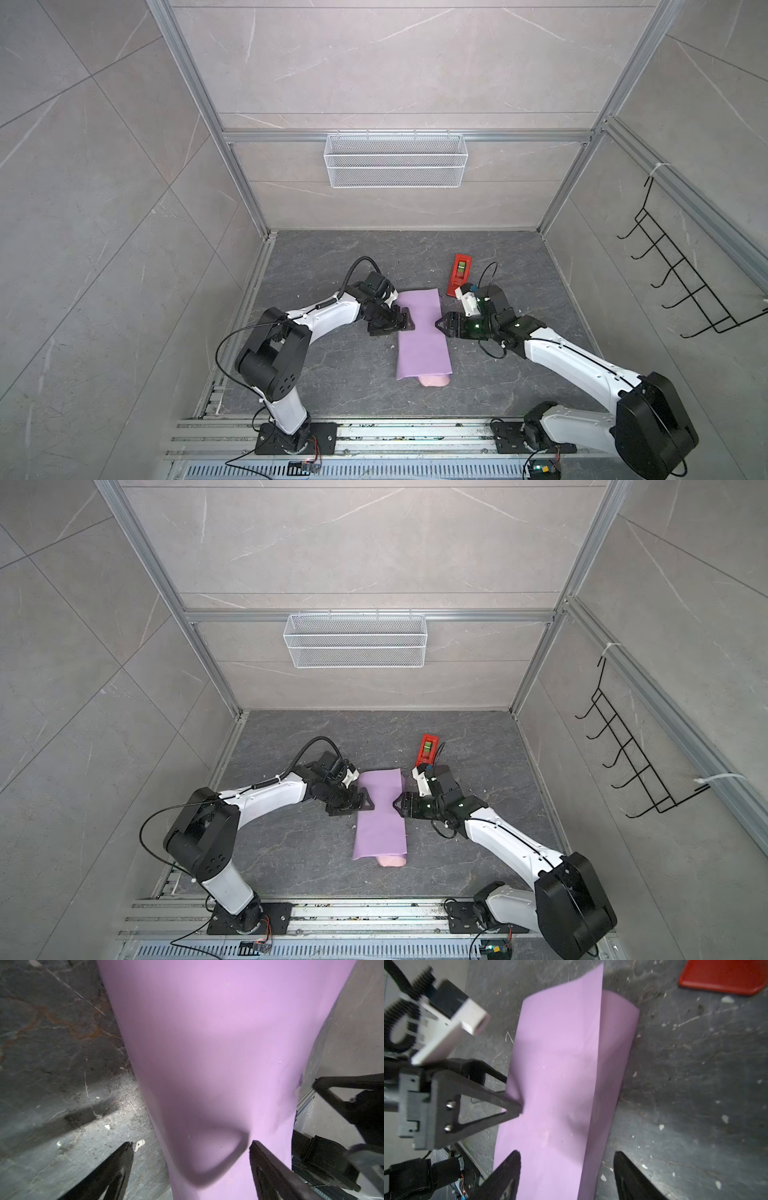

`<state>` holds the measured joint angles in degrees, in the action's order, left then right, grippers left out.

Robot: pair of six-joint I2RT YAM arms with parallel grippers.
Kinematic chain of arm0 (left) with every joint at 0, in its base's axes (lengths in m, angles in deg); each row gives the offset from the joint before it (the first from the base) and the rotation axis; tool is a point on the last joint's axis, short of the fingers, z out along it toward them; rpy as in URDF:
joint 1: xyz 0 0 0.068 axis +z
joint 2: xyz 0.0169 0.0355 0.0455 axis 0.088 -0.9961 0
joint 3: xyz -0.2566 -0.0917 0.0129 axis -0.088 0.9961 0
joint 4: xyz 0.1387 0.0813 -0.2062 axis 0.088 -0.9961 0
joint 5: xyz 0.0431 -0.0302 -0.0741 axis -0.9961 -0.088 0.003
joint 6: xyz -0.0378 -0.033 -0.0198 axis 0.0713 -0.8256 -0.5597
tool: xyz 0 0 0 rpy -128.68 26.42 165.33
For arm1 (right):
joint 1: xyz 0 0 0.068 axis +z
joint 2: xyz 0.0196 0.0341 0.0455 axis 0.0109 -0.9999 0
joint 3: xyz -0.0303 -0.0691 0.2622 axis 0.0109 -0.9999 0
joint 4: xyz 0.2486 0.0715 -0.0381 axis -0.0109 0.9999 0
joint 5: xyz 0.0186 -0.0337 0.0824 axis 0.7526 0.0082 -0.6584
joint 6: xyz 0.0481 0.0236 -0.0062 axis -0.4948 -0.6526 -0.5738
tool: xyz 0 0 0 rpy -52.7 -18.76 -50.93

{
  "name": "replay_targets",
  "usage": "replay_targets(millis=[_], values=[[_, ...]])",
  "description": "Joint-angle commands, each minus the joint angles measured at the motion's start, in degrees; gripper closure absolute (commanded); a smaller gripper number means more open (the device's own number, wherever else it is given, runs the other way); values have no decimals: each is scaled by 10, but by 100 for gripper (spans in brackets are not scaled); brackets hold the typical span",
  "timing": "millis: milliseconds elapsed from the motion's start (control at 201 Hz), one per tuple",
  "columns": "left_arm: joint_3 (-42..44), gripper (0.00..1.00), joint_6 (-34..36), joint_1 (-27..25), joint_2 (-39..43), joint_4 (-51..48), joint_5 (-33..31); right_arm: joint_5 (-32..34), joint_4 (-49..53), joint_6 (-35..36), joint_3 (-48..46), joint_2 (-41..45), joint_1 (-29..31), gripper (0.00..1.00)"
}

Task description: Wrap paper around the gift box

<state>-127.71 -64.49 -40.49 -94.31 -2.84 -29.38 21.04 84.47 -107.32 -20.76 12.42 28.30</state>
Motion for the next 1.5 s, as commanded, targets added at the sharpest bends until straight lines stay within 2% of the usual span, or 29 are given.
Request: replay_targets(millis=[0,119,249,562,781,951,1065,1195,1384,1498], values=[[4,9,-23,-2,50,1,-14,0,-8,-27,-15,-16,21,25],[26,10,-52,-2,55,15,8,-12,-54,-51,-9,-54,33,24],[33,18,-82,-9,36,39,48,-26,-88,-68,4,-91,36,25],[-5,25,-85,-10,-9,37,33,-33,-139,-88,41,-154,37,35],[-52,26,-70,31,-47,37,13,-6,-143,-62,121,-224,34,35],[-86,21,-53,46,-49,19,-9,7,-102,-11,195,-266,-1,28],[-60,17,-34,46,-4,3,-37,51,-35,51,202,-227,-10,25],[4,16,-21,46,73,0,-74,66,3,78,142,-134,-1,24],[10,23,-12,36,147,1,-83,85,5,111,14,42,101,30],[-28,29,-9,22,113,16,-49,122,-37,118,-51,94,182,34]])
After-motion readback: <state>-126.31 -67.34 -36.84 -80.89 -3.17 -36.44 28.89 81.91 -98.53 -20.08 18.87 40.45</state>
